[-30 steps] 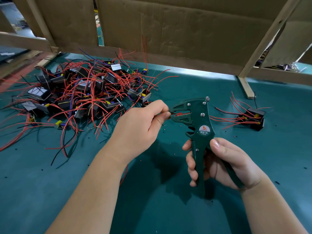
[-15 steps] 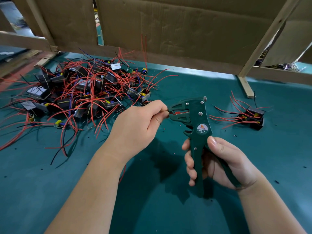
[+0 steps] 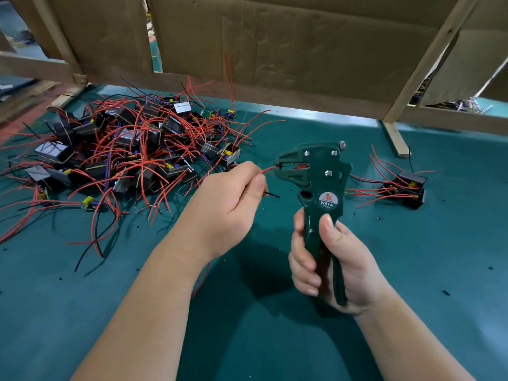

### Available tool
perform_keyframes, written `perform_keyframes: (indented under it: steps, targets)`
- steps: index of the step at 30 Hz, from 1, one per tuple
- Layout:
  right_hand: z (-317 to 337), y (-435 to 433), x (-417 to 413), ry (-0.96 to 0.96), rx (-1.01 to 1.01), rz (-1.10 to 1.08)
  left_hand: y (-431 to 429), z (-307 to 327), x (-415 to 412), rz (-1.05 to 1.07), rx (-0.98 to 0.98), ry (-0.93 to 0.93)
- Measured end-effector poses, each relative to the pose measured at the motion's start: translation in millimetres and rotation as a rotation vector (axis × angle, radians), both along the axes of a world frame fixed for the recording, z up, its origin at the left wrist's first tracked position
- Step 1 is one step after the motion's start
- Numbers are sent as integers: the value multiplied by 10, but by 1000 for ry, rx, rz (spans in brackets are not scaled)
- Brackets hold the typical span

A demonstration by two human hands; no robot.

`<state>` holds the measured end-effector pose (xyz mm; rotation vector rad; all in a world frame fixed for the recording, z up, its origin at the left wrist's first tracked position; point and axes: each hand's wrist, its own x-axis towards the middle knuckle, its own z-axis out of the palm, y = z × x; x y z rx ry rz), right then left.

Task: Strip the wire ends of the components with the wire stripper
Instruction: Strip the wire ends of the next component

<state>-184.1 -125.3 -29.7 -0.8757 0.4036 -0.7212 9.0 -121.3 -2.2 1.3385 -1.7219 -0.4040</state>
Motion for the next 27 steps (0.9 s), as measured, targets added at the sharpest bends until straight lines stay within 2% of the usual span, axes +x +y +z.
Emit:
perform_keyframes:
  steps: [6, 9, 16, 27]
  targets:
    - [41, -115, -166, -51, 55, 56, -68, -67, 28, 66, 15, 18]
    - [36, -118, -206, -13, 42, 66, -99, -88, 14, 111, 12, 117]
    - [49, -64, -119, 43, 30, 105, -101, -68, -6, 39, 28, 260]
    - [58, -61, -137, 3, 46, 196, -96, -98, -14, -25, -19, 171]
